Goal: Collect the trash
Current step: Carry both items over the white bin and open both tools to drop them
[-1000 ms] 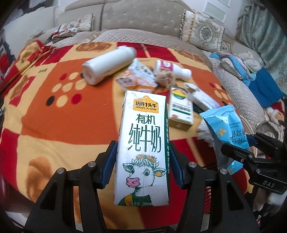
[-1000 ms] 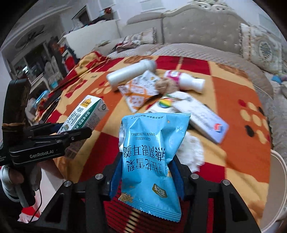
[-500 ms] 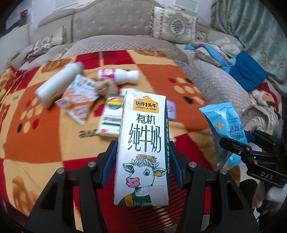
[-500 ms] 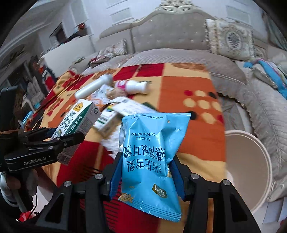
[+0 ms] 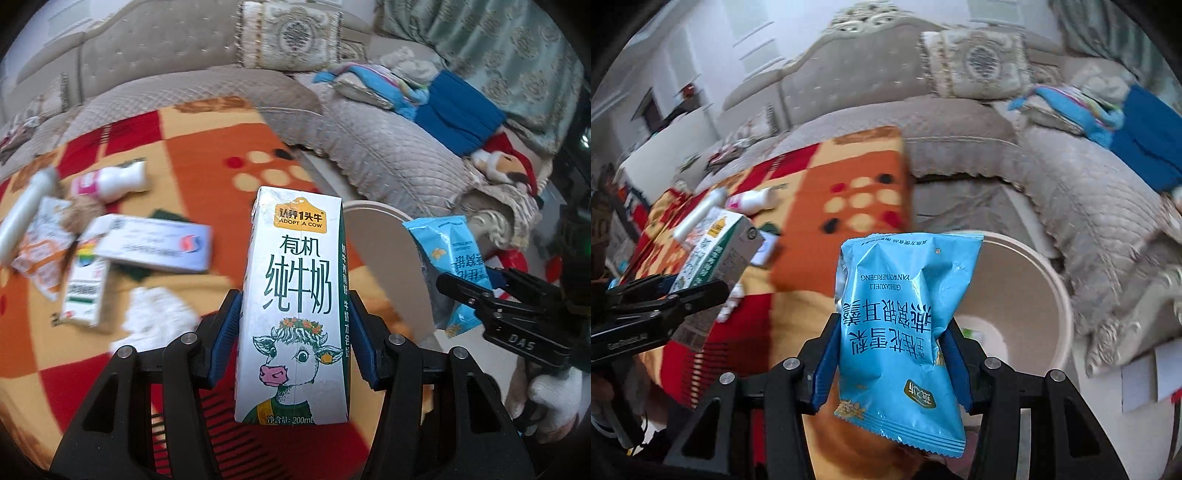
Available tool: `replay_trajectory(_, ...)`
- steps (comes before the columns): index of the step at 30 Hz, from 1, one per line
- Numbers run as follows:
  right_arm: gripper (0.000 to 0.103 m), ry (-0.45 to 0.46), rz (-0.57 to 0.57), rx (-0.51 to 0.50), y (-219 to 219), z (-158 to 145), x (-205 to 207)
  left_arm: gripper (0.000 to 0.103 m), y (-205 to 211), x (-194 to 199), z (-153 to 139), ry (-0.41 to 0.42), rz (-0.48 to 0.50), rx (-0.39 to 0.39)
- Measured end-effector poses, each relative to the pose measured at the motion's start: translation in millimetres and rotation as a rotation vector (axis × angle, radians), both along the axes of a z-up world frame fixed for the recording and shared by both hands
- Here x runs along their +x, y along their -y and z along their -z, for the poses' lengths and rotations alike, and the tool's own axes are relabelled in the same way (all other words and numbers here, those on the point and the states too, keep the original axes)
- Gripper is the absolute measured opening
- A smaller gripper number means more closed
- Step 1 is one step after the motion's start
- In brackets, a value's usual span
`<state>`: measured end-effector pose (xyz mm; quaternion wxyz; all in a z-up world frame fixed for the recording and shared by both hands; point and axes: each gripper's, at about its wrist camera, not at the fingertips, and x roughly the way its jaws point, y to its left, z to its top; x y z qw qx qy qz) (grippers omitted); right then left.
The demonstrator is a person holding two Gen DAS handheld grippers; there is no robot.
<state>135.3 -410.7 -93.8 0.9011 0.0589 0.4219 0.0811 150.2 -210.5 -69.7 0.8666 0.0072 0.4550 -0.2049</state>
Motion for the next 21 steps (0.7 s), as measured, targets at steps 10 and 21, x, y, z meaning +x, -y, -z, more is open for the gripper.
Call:
replay_trajectory(10,0.05,-0.069,0.115,0.023,55.5,36.3,8.5,0.054,66.7,28.5,16.5,-0.091,0.084,-0.071)
replay_trajectory(21,0.06,-0.137,0.195,0.082,85.1,76.9,24.9,0.055,96.0,43.5,35.9,-0.132,0.096,-0.128)
